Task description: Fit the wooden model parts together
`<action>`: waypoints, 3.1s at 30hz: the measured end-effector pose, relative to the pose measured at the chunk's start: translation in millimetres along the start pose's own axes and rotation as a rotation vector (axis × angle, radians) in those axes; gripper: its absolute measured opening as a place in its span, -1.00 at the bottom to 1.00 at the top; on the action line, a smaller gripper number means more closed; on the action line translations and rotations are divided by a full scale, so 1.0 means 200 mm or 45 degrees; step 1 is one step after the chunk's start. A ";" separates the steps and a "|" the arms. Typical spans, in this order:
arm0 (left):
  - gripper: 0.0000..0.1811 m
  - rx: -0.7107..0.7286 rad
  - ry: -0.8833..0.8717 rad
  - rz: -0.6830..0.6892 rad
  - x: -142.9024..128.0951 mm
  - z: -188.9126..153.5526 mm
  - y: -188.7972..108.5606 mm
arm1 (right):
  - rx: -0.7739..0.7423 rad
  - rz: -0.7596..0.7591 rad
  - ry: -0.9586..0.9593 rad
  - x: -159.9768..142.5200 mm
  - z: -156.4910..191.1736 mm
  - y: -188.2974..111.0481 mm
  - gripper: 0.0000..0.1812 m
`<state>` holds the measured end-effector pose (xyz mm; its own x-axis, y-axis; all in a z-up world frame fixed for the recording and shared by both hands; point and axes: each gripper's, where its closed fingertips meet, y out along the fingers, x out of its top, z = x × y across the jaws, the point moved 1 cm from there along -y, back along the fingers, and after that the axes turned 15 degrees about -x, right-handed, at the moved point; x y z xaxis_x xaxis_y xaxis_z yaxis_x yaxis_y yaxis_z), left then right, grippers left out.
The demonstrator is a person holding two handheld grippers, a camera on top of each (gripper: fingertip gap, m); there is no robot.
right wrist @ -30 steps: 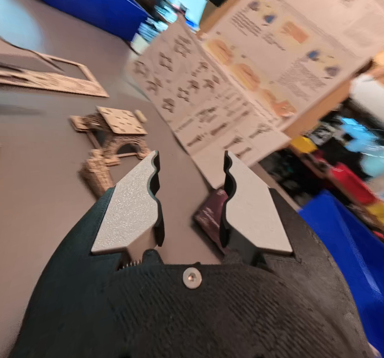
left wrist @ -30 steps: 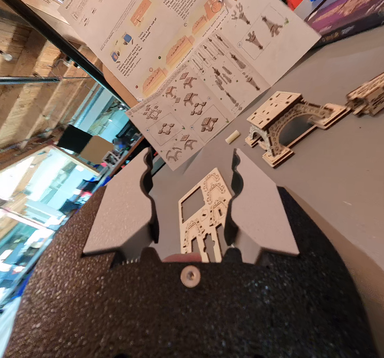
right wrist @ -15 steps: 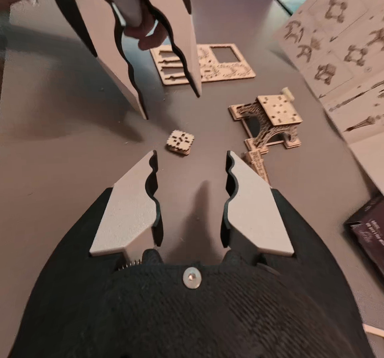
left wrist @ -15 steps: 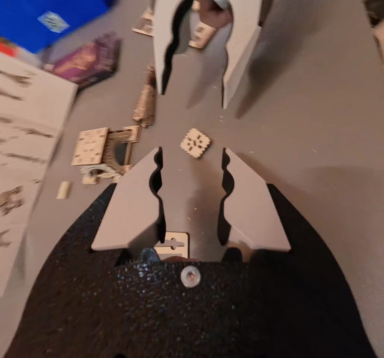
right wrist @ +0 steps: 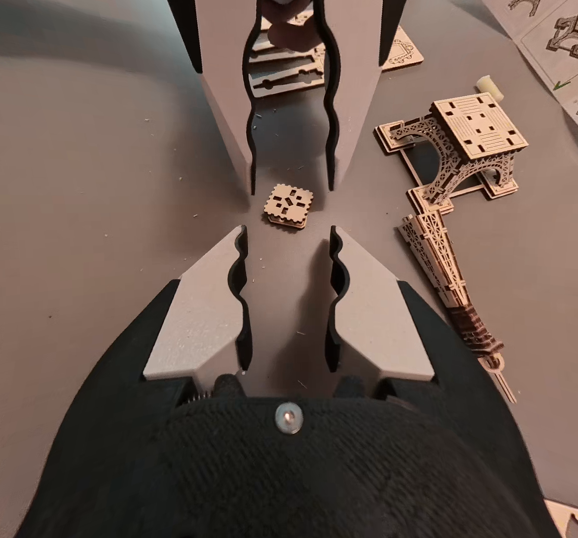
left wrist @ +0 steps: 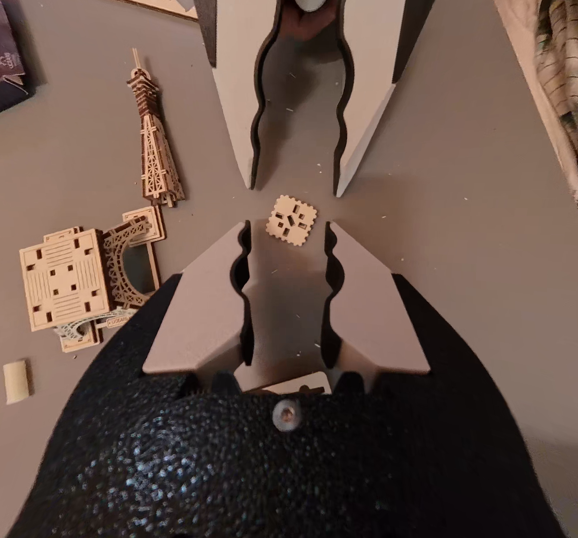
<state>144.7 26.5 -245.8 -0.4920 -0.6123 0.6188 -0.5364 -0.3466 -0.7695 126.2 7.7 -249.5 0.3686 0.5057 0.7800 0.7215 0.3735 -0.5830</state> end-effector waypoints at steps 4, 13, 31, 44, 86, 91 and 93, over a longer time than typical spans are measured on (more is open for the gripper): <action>-0.62 -0.007 0.039 0.039 0.00 0.00 0.01 | 0.022 0.035 -0.006 -0.01 0.01 0.02 -0.48; -0.60 -0.026 0.050 0.098 0.00 -0.01 0.04 | 0.083 0.058 0.020 -0.02 0.02 0.03 -0.58; -0.69 0.100 -0.070 0.128 -0.02 0.00 0.03 | 0.096 0.056 0.018 0.00 0.02 0.05 -0.63; -0.69 0.180 -0.150 0.117 0.00 0.01 0.02 | 0.100 0.057 0.022 0.00 0.02 0.05 -0.63; -0.64 0.078 -0.128 0.070 -0.05 -0.01 0.02 | 0.057 0.002 0.031 0.07 0.01 0.08 -0.66; -0.70 0.090 -0.102 0.063 -0.05 0.00 0.02 | 0.057 0.010 -0.015 0.06 0.02 0.08 -0.70; -0.69 0.092 -0.103 0.055 -0.05 -0.01 0.01 | 0.055 0.013 -0.025 0.06 0.03 0.08 -0.71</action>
<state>147.2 32.5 -253.6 -0.4551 -0.6822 0.5722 -0.4633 -0.3673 -0.8065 138.8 23.7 -251.4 0.3639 0.5247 0.7696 0.6916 0.4013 -0.6006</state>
